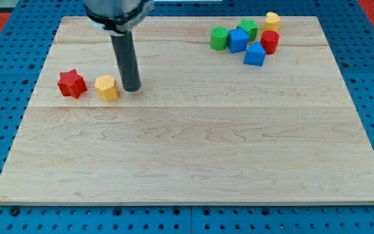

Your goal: Push the red star close to the yellow hexagon

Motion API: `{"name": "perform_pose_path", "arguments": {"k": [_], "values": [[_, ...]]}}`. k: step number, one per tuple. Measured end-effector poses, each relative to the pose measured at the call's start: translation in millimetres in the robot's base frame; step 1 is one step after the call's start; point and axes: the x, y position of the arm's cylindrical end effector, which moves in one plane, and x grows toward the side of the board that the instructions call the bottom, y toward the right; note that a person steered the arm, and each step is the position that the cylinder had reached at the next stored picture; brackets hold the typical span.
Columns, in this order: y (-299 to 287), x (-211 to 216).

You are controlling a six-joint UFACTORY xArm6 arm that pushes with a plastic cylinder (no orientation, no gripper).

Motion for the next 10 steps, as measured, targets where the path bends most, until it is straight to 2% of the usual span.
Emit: {"name": "perform_pose_path", "arguments": {"k": [1,2,4,5,6,7,8,10], "values": [[-16,-34],[-32,-45],[-26,-46],[19,-47],[-29,-54],[-105,-55],[-135,-41],[-68,-3]]}}
